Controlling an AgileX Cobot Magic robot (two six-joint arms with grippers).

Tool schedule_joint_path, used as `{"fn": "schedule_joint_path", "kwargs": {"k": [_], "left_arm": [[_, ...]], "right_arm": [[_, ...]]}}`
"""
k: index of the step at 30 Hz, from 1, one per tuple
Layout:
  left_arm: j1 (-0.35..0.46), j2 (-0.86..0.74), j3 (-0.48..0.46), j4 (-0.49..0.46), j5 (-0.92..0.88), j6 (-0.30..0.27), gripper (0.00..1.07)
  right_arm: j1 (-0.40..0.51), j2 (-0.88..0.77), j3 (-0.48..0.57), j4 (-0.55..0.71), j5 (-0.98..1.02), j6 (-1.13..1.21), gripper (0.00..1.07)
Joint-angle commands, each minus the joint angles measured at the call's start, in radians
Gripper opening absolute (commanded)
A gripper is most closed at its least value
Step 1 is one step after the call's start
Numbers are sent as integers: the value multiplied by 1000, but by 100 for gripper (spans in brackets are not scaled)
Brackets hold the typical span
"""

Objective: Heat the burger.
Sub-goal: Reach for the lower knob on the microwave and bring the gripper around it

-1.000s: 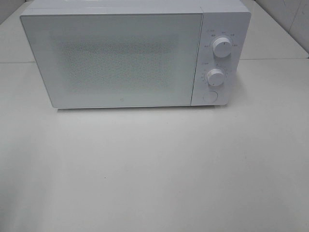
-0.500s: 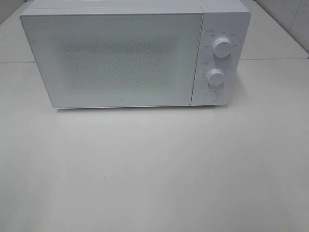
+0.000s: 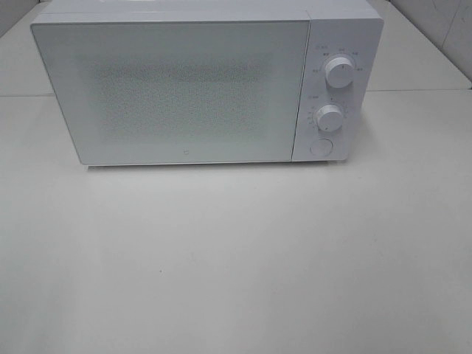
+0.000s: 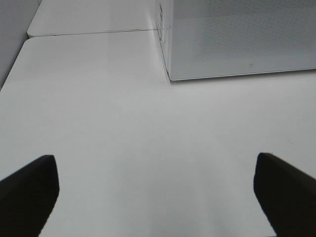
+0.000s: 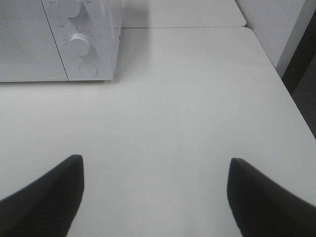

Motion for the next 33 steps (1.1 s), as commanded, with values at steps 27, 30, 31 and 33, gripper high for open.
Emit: {"fn": "schedule_joint_path", "kwargs": {"k": [27, 30, 31, 33], "left_arm": [[1, -22, 1, -1, -1, -6, 105], [1, -22, 1, -1, -1, -6, 105], [1, -22, 1, -1, -1, -6, 105], [1, -22, 1, -1, -1, -6, 105]], "right_arm": [[-4, -30, 1, -1, -7, 0, 75], [-4, -30, 1, -1, -7, 0, 75], [-4, -30, 1, -1, -7, 0, 75], [-4, -30, 1, -3, -8, 0, 75]]}}
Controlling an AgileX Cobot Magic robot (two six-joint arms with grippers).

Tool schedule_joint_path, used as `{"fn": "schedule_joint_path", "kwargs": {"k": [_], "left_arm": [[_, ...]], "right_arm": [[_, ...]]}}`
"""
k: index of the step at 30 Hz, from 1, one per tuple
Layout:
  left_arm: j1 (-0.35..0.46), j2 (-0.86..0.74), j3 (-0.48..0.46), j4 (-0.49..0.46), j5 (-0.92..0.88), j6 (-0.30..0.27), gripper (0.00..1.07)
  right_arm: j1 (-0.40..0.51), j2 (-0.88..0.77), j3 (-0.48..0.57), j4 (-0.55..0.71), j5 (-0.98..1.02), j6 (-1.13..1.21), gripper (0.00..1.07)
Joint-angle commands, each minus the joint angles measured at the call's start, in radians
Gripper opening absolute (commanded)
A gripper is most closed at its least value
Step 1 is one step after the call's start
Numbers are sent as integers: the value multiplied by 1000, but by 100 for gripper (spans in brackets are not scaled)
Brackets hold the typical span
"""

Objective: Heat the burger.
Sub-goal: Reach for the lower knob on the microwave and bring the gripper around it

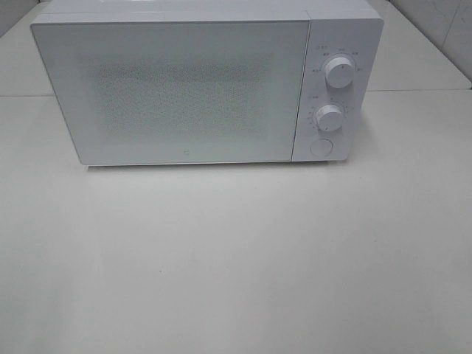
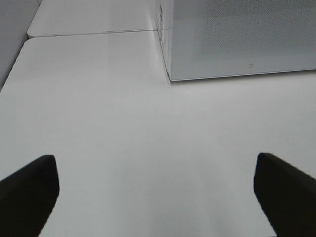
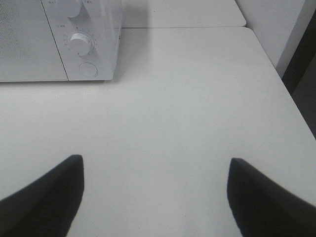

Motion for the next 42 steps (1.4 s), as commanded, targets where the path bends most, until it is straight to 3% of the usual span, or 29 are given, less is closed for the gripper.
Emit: {"fn": "schedule_joint_path", "kwargs": {"k": [1, 8, 10, 13, 15, 17, 22, 23, 28, 42], "left_arm": [[1, -21, 1, -1, -1, -6, 105], [1, -21, 1, -1, -1, -6, 105], [1, -21, 1, -1, -1, -6, 105], [1, -21, 1, -1, -1, -6, 105], [1, -21, 1, -1, -1, -6, 105], [1, -21, 1, -1, -1, -6, 105], [1, -21, 1, -1, -1, -6, 105], [1, -21, 1, -1, -1, -6, 105], [1, -21, 1, -1, -1, -6, 105], [1, -21, 1, -1, -1, -6, 105]], "right_arm": [[-4, -30, 1, -3, -8, 0, 75], [-4, 62, -22, -13, -57, 5, 75], [-4, 105, -30, -11, -211, 5, 76], [-4, 120, -30, -9, -263, 5, 76], [-4, 202, -20, -14, -492, -13, 77], [-4, 223, -15, -13, -541, -25, 77], [-4, 383, 65, -27, -976, -97, 76], [-4, 383, 65, -27, -976, -97, 76], [-4, 550, 166, -35, -1342, -96, 76], [-4, 874, 205, -34, -1646, -93, 76]]}}
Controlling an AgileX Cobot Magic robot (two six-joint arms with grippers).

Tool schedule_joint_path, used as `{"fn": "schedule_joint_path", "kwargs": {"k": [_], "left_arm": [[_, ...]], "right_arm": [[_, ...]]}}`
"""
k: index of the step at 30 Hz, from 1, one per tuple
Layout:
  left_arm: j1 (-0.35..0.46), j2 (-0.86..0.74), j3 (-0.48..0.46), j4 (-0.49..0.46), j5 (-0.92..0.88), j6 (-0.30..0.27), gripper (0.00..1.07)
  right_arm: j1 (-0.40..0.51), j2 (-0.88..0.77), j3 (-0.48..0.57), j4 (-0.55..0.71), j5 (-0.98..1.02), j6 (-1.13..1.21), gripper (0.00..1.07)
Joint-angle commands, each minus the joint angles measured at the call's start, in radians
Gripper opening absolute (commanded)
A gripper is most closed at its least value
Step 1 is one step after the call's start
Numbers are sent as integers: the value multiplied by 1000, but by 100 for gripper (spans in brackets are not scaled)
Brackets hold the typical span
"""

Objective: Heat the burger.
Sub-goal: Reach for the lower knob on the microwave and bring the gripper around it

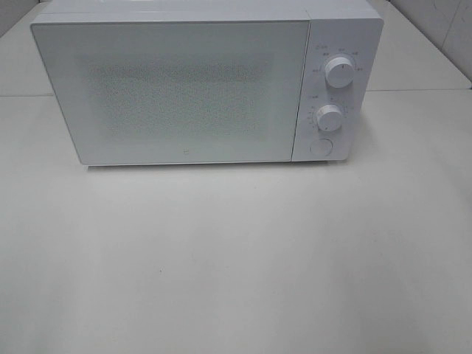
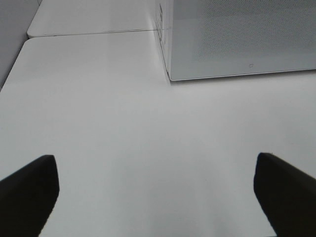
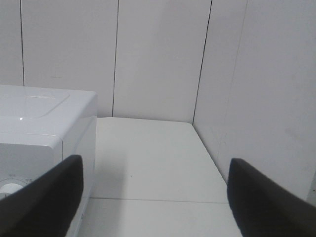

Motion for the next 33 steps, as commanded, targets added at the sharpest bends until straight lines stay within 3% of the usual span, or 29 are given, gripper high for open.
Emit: {"fn": "schedule_joint_path", "kwargs": {"k": [1, 8, 14, 20, 21, 23, 25, 28, 33], "left_arm": [[1, -20, 1, -2, -1, -6, 105], [1, -20, 1, -2, -1, -6, 105], [1, -20, 1, -2, -1, -6, 105], [1, -20, 1, -2, -1, -6, 105], [1, -20, 1, -2, -1, -6, 105], [1, -20, 1, -2, -1, -6, 105], [1, -20, 1, -2, -1, -6, 105], [1, -20, 1, -2, -1, -6, 105], [1, -20, 1, -2, -1, -6, 105]], "right_arm": [[-4, 75, -1, -7, -88, -4, 76], [-4, 266, -1, -12, -235, -1, 76], [15, 478, -1, -89, -489, 46, 76], [156, 604, -1, -18, -578, 16, 77], [235, 642, -1, 53, -623, -1, 77], [274, 656, -1, 86, -637, -6, 77], [409, 733, -1, 252, -667, -22, 77], [433, 754, -1, 293, -678, -24, 77], [551, 858, -21, 416, -738, -56, 76]]}}
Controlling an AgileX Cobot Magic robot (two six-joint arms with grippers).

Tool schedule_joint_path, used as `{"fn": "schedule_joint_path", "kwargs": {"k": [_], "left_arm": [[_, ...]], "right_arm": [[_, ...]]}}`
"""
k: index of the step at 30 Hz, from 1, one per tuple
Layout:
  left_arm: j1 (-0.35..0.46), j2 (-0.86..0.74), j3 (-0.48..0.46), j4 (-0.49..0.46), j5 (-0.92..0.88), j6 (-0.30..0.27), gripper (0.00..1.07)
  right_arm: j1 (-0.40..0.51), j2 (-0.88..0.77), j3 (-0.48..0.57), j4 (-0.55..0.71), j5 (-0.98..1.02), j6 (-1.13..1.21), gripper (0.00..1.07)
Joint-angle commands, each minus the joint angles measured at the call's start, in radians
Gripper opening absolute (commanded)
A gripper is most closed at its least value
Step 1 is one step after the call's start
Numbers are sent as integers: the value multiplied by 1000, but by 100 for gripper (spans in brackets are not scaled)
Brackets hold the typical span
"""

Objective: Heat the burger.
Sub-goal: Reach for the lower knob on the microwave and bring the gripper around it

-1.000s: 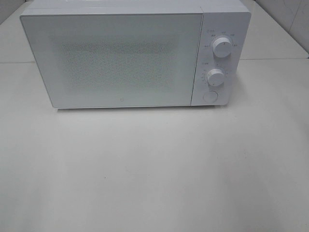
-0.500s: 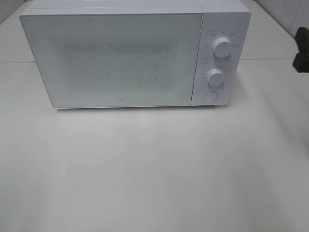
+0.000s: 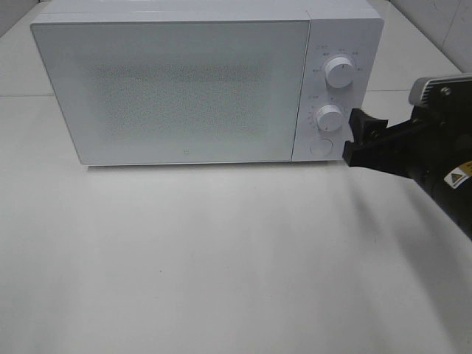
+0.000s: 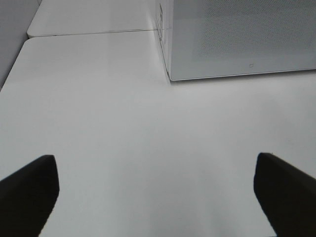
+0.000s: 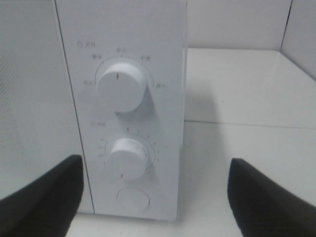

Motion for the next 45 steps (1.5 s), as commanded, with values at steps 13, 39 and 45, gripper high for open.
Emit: {"fn": "schedule_joint_path", "kwargs": {"k": [13, 39, 45], "left_arm": [[1, -20, 1, -2, -1, -6, 105], [1, -20, 1, -2, -1, -5, 105], [1, -20, 1, -2, -1, -5, 105]], "right_arm": [[102, 188, -188, 140, -51, -41, 76], [100, 395, -383, 215, -28, -138, 76], [100, 399, -391, 220, -33, -140, 76]]}}
